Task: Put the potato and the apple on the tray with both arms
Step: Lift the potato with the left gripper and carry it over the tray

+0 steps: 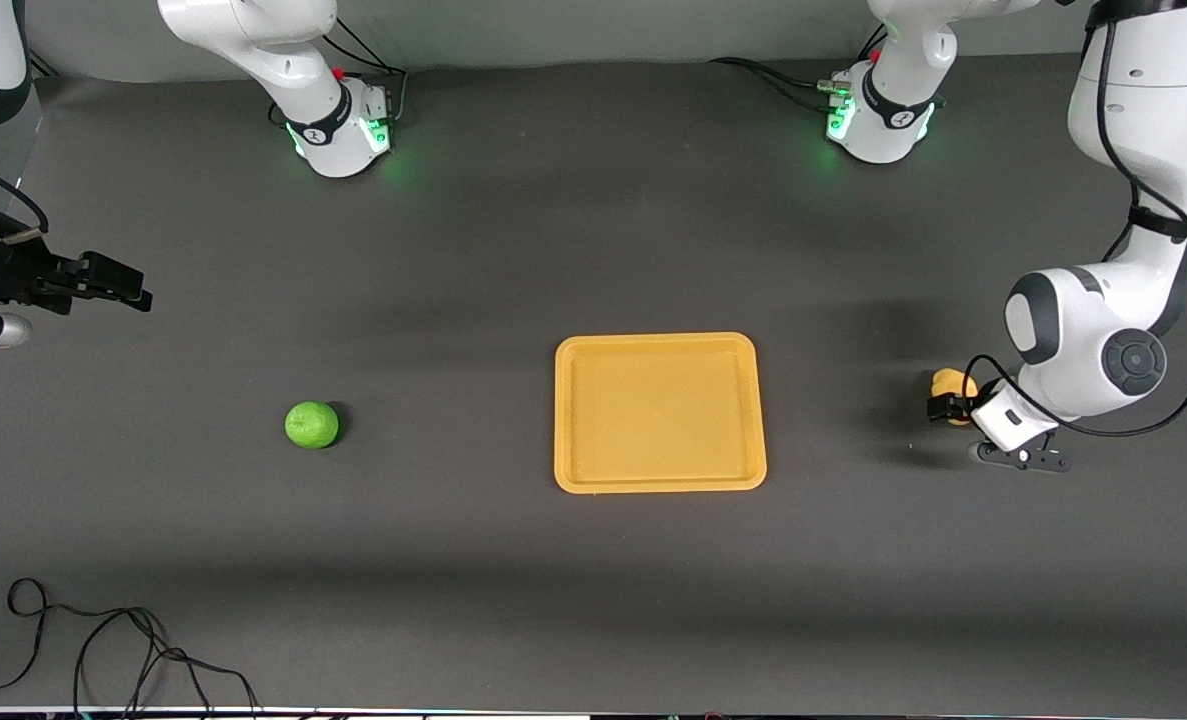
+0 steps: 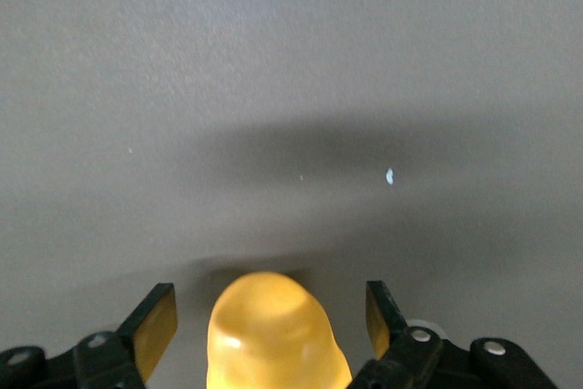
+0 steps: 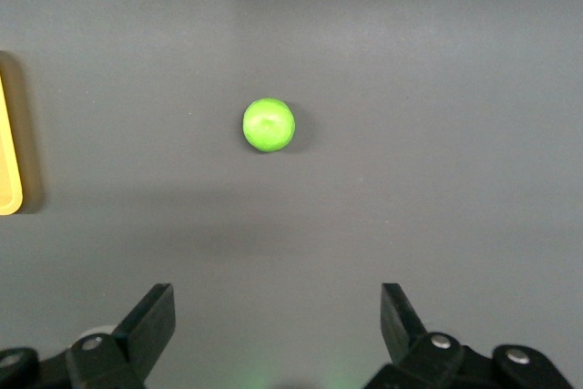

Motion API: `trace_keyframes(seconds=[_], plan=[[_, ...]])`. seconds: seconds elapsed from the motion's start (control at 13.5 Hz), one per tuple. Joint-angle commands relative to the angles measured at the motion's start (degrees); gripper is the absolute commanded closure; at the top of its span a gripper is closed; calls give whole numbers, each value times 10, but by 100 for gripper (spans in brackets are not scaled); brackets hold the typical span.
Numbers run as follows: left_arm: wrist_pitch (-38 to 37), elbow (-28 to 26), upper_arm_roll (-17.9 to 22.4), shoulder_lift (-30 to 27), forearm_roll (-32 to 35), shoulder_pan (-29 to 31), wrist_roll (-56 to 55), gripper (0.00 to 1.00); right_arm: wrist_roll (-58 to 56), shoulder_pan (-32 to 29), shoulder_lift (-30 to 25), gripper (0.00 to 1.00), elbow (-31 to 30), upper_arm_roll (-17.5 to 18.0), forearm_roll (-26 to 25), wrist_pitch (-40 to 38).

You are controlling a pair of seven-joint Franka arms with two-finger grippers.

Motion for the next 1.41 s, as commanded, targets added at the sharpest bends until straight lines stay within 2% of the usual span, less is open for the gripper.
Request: trace_keyframes(seconds=[0.0, 0.3, 0.45, 0.59, 0.74, 0.89, 1.11, 1.34], plan=[[29, -51, 1, -34, -2, 10, 25, 18, -13, -2, 1, 0, -3, 1, -10, 0], [52, -70, 0, -33, -2, 9, 25, 52, -13, -4, 2, 0, -6, 1, -10, 1], [44, -69, 0, -35, -3, 5, 14, 57, -13, -4, 2, 0, -6, 0, -10, 1], [11, -65, -6, -62, -4, -11, -30, 58, -13, -4, 2, 0, -6, 0, -10, 2], [-59, -54, -5, -100, -4, -61, -113, 58, -13, -4, 2, 0, -6, 0, -10, 2], [-97, -46, -5, -122, -4, -104, -196, 58, -13, -4, 2, 0, -6, 0, -10, 2], [-84, -35, -6, -115, -13, -174, -311, 58, -12, -3, 2, 0, -6, 0, -10, 3], [-38, -8, -6, -75, -51, -247, -409, 58, -12, -3, 2, 0, -6, 0, -10, 11]])
